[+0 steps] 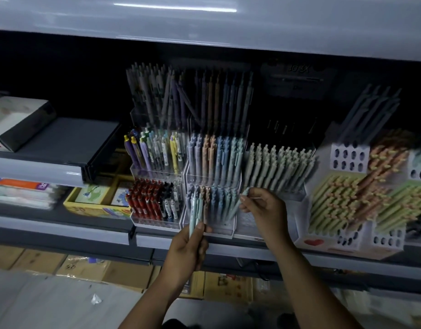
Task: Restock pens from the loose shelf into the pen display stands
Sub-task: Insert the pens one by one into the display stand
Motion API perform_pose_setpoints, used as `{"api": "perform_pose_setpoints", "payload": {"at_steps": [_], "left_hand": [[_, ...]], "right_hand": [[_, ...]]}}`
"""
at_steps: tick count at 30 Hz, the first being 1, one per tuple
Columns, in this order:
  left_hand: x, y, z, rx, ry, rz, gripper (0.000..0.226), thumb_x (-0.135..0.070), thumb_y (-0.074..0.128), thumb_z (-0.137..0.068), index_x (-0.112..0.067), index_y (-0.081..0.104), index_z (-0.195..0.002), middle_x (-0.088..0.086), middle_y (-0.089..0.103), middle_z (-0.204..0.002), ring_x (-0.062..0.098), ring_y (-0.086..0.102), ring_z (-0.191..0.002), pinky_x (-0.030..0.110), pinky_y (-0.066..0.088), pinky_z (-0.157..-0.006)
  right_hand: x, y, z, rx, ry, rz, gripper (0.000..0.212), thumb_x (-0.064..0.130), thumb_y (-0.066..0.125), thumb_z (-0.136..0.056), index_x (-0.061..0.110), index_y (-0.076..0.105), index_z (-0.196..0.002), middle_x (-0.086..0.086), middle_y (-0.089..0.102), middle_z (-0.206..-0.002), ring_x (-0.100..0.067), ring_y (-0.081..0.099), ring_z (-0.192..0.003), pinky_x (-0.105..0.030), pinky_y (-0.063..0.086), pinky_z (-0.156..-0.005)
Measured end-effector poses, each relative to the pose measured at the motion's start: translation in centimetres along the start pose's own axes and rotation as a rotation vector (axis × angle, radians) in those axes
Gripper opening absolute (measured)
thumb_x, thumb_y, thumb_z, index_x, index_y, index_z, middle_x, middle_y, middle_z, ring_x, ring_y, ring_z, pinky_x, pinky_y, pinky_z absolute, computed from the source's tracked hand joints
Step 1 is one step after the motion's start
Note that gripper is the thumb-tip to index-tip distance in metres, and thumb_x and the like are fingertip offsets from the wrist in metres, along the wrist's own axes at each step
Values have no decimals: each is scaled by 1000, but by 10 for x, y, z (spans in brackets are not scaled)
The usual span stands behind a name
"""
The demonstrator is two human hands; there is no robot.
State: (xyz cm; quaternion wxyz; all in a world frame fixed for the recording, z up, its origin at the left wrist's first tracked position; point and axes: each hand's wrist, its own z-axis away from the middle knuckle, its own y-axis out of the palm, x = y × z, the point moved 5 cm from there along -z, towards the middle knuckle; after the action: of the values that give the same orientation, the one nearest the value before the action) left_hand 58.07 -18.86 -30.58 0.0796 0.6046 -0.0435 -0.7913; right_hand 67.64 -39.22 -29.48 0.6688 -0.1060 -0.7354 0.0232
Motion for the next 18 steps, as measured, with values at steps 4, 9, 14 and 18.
{"api": "perform_pose_setpoints", "payload": {"at_steps": [4,9,14,18], "left_hand": [[-1,2,-3,-7,-9,13,36,-32,45,-105,-3,65,-101,4,37,-56,18,26,-44,30,25,-45],[-5,7,-7,14,6,-10,35,-33,46,-105,-6,67,-96,5,36,-56,18,28,-43,30,27,-46],[-7,14,-8,53,-11,-31,40,-32,43,-107,2,65,-103,3,36,-52,16,27,-40,30,27,-45],[-8,14,-5,57,-14,-8,37,-32,43,-107,-1,64,-101,2,36,-53,16,25,-41,30,26,-45]], "right_hand": [[-4,7,2,14,18,32,11,4,73,-90,13,69,-95,-1,73,-80,-12,71,-69,-29,57,-69],[-15,14,1,72,-17,160,21,8,77,-87,28,70,-90,2,74,-80,-15,73,-74,-41,61,-75],[-21,19,2,73,-56,299,12,12,79,-86,9,75,-97,-1,75,-87,-11,72,-82,-40,60,-79],[-20,22,3,89,-81,381,13,15,77,-87,7,75,-98,-1,76,-88,-10,72,-83,-37,60,-80]]}}
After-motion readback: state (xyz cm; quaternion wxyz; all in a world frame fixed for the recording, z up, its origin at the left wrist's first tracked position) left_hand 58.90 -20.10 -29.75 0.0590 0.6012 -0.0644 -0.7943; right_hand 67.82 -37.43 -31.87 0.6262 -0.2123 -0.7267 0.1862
